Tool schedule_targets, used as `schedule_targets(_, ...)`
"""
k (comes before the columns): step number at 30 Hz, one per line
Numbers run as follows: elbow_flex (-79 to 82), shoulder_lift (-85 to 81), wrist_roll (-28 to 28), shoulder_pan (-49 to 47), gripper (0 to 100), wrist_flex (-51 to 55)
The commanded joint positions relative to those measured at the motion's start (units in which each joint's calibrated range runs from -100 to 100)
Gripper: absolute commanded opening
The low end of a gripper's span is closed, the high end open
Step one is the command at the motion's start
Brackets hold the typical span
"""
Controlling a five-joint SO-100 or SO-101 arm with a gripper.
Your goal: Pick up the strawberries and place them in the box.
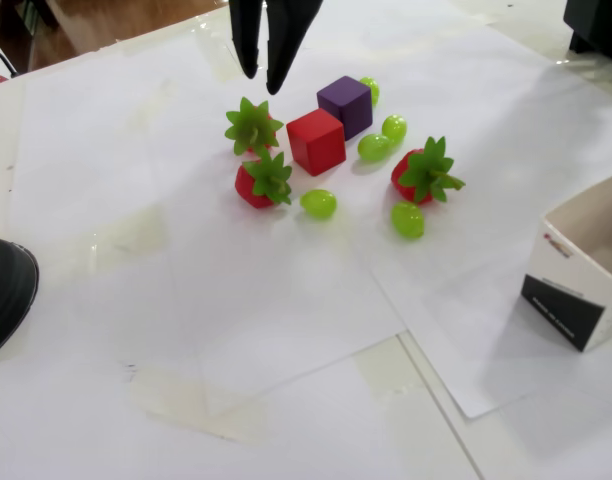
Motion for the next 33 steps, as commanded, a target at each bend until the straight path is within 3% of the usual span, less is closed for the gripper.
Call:
schedule_targets(1, -6.4, -1.9, 0.5, -0.1, 24, -0.4)
schedule_targets(18, -7.1, 1.6, -5.7, -3.1, 26, 1.9)
schedule_targets(33, -6.8, 10.1, -5.3, -2.0, 26, -4.8)
